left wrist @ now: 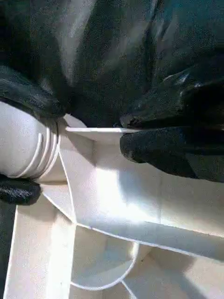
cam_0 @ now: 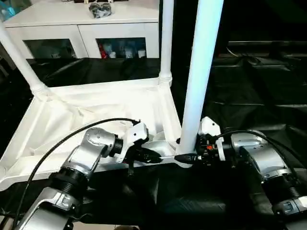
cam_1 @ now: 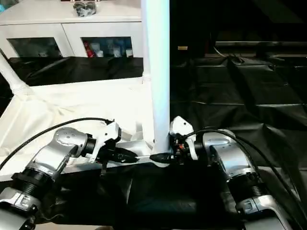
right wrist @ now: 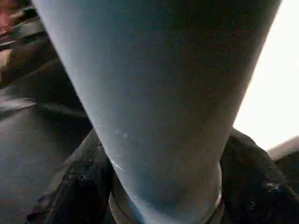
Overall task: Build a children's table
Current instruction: Rotate leg to tighten
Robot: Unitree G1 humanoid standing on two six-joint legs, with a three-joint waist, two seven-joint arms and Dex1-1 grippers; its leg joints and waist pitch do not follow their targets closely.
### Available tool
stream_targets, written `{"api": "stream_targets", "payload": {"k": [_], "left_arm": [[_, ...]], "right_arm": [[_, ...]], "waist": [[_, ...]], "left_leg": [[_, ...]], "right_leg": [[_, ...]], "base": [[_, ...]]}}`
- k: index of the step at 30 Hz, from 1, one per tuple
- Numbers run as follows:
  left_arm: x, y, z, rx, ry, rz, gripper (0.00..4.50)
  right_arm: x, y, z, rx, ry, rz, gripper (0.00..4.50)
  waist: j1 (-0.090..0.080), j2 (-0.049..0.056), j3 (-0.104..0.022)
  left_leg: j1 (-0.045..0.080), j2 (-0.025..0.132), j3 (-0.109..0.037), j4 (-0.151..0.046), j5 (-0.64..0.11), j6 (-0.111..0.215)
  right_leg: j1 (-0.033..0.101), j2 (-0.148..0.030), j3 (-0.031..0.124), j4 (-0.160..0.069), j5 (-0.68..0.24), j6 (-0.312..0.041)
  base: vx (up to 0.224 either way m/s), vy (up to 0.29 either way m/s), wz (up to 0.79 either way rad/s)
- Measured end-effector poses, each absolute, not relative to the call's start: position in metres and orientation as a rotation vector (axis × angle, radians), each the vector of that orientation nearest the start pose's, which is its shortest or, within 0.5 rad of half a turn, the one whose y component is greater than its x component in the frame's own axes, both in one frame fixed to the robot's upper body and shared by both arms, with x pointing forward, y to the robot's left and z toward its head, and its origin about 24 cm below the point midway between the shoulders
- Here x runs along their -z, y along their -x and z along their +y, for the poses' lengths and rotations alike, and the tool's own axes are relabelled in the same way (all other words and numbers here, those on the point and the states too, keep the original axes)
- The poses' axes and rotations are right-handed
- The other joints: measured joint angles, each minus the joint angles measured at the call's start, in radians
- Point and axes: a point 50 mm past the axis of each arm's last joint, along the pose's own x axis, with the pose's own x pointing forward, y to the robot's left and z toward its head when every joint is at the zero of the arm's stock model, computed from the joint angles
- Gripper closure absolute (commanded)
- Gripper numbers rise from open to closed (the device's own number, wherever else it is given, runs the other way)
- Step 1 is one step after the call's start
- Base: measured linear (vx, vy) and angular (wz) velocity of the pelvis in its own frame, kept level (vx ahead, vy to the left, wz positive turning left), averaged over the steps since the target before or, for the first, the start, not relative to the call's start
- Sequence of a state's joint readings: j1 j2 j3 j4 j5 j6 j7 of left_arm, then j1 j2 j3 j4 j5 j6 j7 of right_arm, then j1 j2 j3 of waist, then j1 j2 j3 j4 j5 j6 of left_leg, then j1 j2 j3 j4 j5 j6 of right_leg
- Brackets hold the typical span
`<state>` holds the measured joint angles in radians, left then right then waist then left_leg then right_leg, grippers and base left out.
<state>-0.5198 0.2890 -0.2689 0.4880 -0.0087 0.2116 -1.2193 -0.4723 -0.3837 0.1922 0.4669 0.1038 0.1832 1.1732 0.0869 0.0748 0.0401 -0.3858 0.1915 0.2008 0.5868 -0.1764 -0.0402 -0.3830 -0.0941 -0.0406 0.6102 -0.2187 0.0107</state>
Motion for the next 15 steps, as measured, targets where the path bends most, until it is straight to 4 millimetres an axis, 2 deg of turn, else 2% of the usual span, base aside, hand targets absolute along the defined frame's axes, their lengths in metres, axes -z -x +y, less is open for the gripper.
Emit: {"api": "stream_targets", "payload": {"k": [4, 6, 9, 13, 15], "left_arm": [[-0.042, -0.314, 0.098, 1.223, -0.259, 0.428, 4.50], [-0.040, -0.318, 0.089, 1.151, -0.248, 0.416, 4.50], [-0.039, -0.323, 0.075, 1.064, -0.234, 0.401, 4.50], [-0.038, -0.326, 0.069, 0.990, -0.233, 0.391, 4.50], [-0.038, -0.326, 0.067, 0.980, -0.237, 0.389, 4.50]], "right_arm": [[-0.042, -0.321, -0.143, -0.983, 0.171, 0.372, 1.81], [-0.039, -0.328, -0.140, -0.864, 0.162, 0.360, 1.81], [-0.037, -0.338, -0.134, -0.704, 0.148, 0.361, 1.81], [-0.036, -0.348, -0.121, -0.555, 0.123, 0.358, 1.81], [-0.035, -0.350, -0.118, -0.534, 0.124, 0.359, 1.81]], "waist": [[-0.014, -0.006, -0.001], [-0.029, -0.001, -0.002], [-0.036, -0.002, -0.003], [-0.049, -0.001, -0.005], [-0.054, -0.001, -0.006]], "left_leg": [[0.002, -0.001, 0.000, 0.000, 0.000, 0.000], [0.003, -0.003, 0.000, 0.001, 0.000, 0.000], [0.003, -0.003, -0.001, 0.000, 0.000, 0.000], [0.003, -0.003, -0.001, 0.000, 0.000, 0.000], [0.003, -0.003, -0.002, 0.000, 0.000, 0.000]], "right_leg": [[0.001, 0.000, 0.001, 0.000, 0.001, -0.001], [0.002, -0.001, 0.003, -0.001, 0.000, 0.000], [0.002, -0.001, 0.003, -0.001, 0.000, 0.001], [0.002, -0.001, 0.002, -0.001, 0.000, 0.001], [0.002, -0.001, 0.002, -0.001, 0.000, 0.001]], "base": [[0.000, 0.000, 0.00], [0.000, 0.000, 0.00], [0.000, 0.000, 0.00], [0.000, 0.000, 0.00], [0.000, 0.000, 0.00]]}}
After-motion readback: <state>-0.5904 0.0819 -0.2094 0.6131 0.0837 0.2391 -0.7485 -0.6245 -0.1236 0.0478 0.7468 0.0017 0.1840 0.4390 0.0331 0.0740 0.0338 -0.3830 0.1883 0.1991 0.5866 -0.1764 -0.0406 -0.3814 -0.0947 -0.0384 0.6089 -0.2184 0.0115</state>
